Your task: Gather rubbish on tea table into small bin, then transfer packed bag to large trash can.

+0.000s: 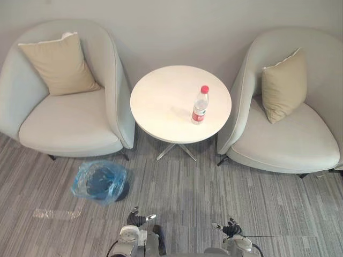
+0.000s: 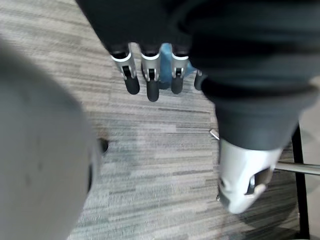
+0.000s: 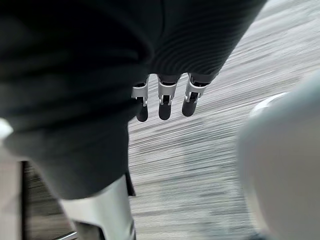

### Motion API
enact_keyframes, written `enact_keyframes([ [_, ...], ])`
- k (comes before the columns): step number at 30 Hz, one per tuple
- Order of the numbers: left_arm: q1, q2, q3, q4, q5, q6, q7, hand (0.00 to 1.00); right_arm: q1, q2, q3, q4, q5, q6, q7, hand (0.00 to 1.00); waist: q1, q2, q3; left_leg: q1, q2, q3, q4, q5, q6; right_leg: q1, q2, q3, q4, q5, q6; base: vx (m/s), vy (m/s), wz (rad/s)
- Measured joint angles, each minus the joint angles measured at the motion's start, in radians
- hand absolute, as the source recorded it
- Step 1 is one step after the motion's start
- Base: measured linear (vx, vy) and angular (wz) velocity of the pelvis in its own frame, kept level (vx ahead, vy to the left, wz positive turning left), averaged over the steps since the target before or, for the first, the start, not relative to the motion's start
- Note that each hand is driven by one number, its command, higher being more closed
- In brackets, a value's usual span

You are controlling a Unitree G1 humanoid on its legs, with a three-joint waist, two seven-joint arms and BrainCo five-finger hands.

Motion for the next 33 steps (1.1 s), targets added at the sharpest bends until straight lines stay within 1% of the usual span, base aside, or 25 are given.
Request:
enact_keyframes([
  [1,0.002,0.000,0.001,0.001,0.000,0.000,0.001,0.00,0.001,-0.006,0.000,0.000,-0.002,0.000,0.002,0.00,0.000,0.000,0.000,0.036,0.007,-0.013,-0.003,0.000,0.000,-0.023,-0.005,-0.030,-0.008,-0.036,-0.012,0.30,-0.028,0.41],
  [2,0.005,-0.002,0.004,0.000,0.000,0.000,0.001,0.00,0.001,-0.009,0.000,-0.001,-0.007,0.000,0.002,0.00,0.001,0.005,-0.001,0.056,0.021,-0.018,-0.006,0.000,0.000,-0.039,0.002,-0.053,-0.050,-0.052,-0.024,0.35,-0.070,0.47],
  [3,0.010,-0.004,0.010,0.000,0.000,0.000,0.001,0.00,0.001,-0.009,0.000,-0.009,-0.028,0.000,0.002,0.00,0.002,0.013,-0.003,0.073,0.044,-0.031,-0.013,0.000,-0.001,-0.072,0.022,-0.068,-0.136,-0.067,-0.032,0.32,-0.128,0.40],
  [5,0.011,-0.005,0.013,0.000,0.001,0.000,0.000,0.00,0.003,-0.006,0.000,-0.024,-0.036,0.000,0.001,0.00,-0.004,0.014,-0.002,0.082,0.064,-0.047,-0.018,0.000,-0.002,-0.105,0.044,-0.054,-0.266,-0.058,-0.035,0.27,-0.173,0.35],
  [6,0.012,-0.007,0.017,0.000,0.001,0.000,0.000,0.00,0.003,-0.006,0.001,-0.025,-0.036,0.000,0.001,0.00,-0.006,0.012,-0.002,0.088,0.069,-0.049,-0.022,-0.002,-0.012,-0.113,0.058,-0.038,-0.360,-0.023,-0.034,0.28,-0.234,0.29],
  [7,0.014,-0.003,0.017,-0.002,0.002,-0.001,0.000,0.00,0.007,-0.003,0.002,-0.020,-0.036,0.000,0.001,0.00,-0.006,-0.005,-0.009,0.100,0.058,-0.055,-0.027,-0.014,-0.047,-0.107,0.069,0.005,-0.518,0.121,-0.053,0.35,-0.313,0.30],
  [8,0.009,0.001,0.027,0.003,0.006,-0.002,0.000,0.00,0.014,0.008,0.003,-0.013,-0.035,0.002,0.003,0.00,-0.005,-0.029,-0.010,0.113,0.040,-0.066,-0.028,-0.039,-0.086,-0.098,0.062,0.032,-0.553,0.165,-0.057,0.35,-0.306,0.01],
  [9,0.009,-0.036,0.053,0.005,0.009,-0.003,0.000,0.00,0.003,-0.024,0.002,-0.002,-0.036,0.002,0.004,0.00,0.005,0.027,-0.012,0.125,0.085,-0.066,-0.031,-0.051,-0.104,-0.096,0.098,0.023,-0.543,0.160,-0.068,0.28,-0.261,-0.10],
  [11,0.015,-0.071,0.061,0.006,0.010,-0.002,0.001,0.00,0.006,-0.042,-0.001,0.002,-0.035,0.001,0.003,0.00,0.001,0.064,-0.021,0.126,0.119,-0.071,-0.029,-0.052,-0.107,-0.061,0.132,-0.005,-0.594,0.150,-0.077,0.25,-0.212,0.01],
  [12,0.012,-0.091,0.060,0.006,0.010,-0.002,-0.001,0.00,0.006,-0.047,-0.003,0.003,-0.035,0.002,0.001,0.00,-0.002,0.076,-0.025,0.127,0.142,-0.080,-0.017,-0.050,-0.111,-0.034,0.150,-0.033,-0.616,0.138,-0.086,0.22,-0.195,0.32],
  [13,0.009,-0.098,0.060,0.006,0.010,-0.002,-0.001,0.00,0.009,-0.046,-0.004,0.003,-0.034,0.002,0.000,0.00,-0.003,0.077,-0.024,0.125,0.152,-0.090,-0.003,-0.050,-0.112,-0.017,0.156,-0.047,-0.623,0.130,-0.088,0.16,-0.195,0.78],
  [14,0.003,-0.098,0.062,0.001,0.012,-0.003,0.000,0.00,0.016,-0.034,-0.005,0.002,-0.027,-0.001,0.000,0.00,-0.003,0.065,-0.014,0.088,0.177,-0.129,0.102,-0.056,-0.122,0.030,0.161,-0.081,-0.635,0.099,-0.091,0.11,-0.200,0.80],
  [15,0.001,-0.099,0.068,-0.001,0.016,-0.003,-0.001,0.00,0.020,-0.030,-0.005,0.001,-0.026,-0.002,0.000,0.00,-0.004,0.056,-0.008,0.058,0.190,-0.134,0.175,-0.060,-0.128,0.050,0.162,-0.097,-0.643,0.091,-0.089,0.09,-0.189,0.89],
  [16,-0.004,-0.099,0.070,-0.014,0.017,-0.003,-0.001,0.00,0.025,-0.027,-0.005,0.000,-0.019,-0.007,0.000,0.00,-0.002,0.048,0.001,-0.001,0.211,-0.143,0.300,-0.062,-0.131,0.080,0.171,-0.116,-0.662,0.084,-0.091,0.11,-0.167,0.52],
  [17,-0.004,-0.099,0.073,-0.047,0.016,-0.006,-0.002,0.00,0.029,-0.030,-0.005,0.001,-0.016,-0.007,-0.001,0.00,0.016,0.053,0.009,-0.089,0.255,-0.148,0.488,-0.064,-0.148,0.121,0.197,-0.127,-0.692,0.078,-0.104,0.11,-0.095,0.31],
  [18,-0.003,-0.099,0.079,-0.056,0.015,-0.008,-0.001,0.00,0.029,-0.030,-0.006,0.001,-0.016,-0.007,-0.001,0.00,0.020,0.056,0.010,-0.104,0.267,-0.147,0.525,-0.072,-0.151,0.135,0.203,-0.128,-0.699,0.077,-0.109,0.12,-0.067,0.06],
  [20,0.006,-0.099,0.087,-0.057,0.005,-0.010,-0.001,0.00,0.029,-0.030,-0.007,0.000,-0.010,-0.007,-0.001,0.00,0.018,0.055,0.010,-0.142,0.261,-0.108,0.505,-0.106,-0.160,0.164,0.200,-0.121,-0.711,0.082,-0.106,0.15,0.038,-0.21],
  [22,0.005,-0.099,0.087,-0.057,-0.001,-0.010,-0.001,0.00,0.029,-0.032,-0.009,-0.002,0.004,-0.007,-0.003,0.00,0.018,0.058,0.009,-0.165,0.228,-0.099,0.401,-0.111,-0.150,0.168,0.185,-0.103,-0.708,0.082,-0.097,0.16,0.136,-0.36],
  [23,0.003,-0.100,0.085,-0.057,-0.001,-0.009,0.001,0.00,0.031,-0.032,-0.009,-0.013,0.004,-0.006,-0.007,0.00,0.018,0.064,0.010,-0.172,0.197,-0.118,0.272,-0.076,-0.134,0.169,0.177,-0.084,-0.698,0.076,-0.078,0.12,0.153,-0.40],
  [24,-0.003,-0.097,0.078,-0.055,-0.001,-0.009,0.000,0.00,0.035,-0.029,-0.008,-0.022,0.003,-0.006,-0.010,0.00,0.023,0.060,0.015,-0.151,0.169,-0.125,0.221,-0.037,-0.126,0.171,0.172,-0.052,-0.684,0.067,-0.053,0.18,0.207,-0.33],
  [25,-0.003,-0.092,0.075,-0.052,-0.001,-0.008,0.001,0.00,0.037,-0.030,-0.007,-0.022,0.003,-0.005,-0.010,0.00,0.023,0.057,0.011,-0.142,0.156,-0.123,0.200,-0.032,-0.121,0.172,0.167,-0.037,-0.694,0.070,-0.048,0.13,0.120,-0.12],
  [27,-0.003,-0.071,0.057,-0.046,-0.002,-0.006,0.000,0.00,0.051,-0.021,-0.002,-0.021,0.002,0.002,-0.009,0.00,0.023,0.031,-0.006,-0.132,0.126,-0.104,0.185,-0.030,-0.108,0.188,0.150,-0.004,-0.757,0.093,-0.028,0.18,0.158,-0.02],
  [30,-0.002,-0.067,0.057,-0.042,-0.001,-0.003,0.000,0.00,0.054,-0.018,0.002,-0.024,0.001,0.001,-0.010,0.00,0.023,0.030,-0.006,-0.109,0.104,-0.099,0.172,-0.031,-0.108,0.217,0.134,0.002,-0.785,0.100,-0.025,0.13,0.093,-0.07],
  [31,0.001,-0.066,0.057,-0.037,0.000,-0.003,-0.001,0.00,0.059,-0.018,0.003,-0.027,0.001,0.000,-0.009,0.00,0.023,0.033,-0.007,-0.075,0.094,-0.100,0.149,-0.030,-0.106,0.249,0.127,0.002,-0.804,0.100,-0.023,0.11,0.047,0.00],
  [33,0.010,-0.067,0.055,-0.037,0.000,-0.003,-0.001,0.00,0.069,-0.015,0.011,-0.033,0.000,0.000,-0.009,0.00,0.023,0.037,-0.020,-0.058,0.090,-0.102,0.125,-0.027,-0.102,0.256,0.127,0.002,-0.817,0.100,-0.022,0.07,-0.003,0.05],
])
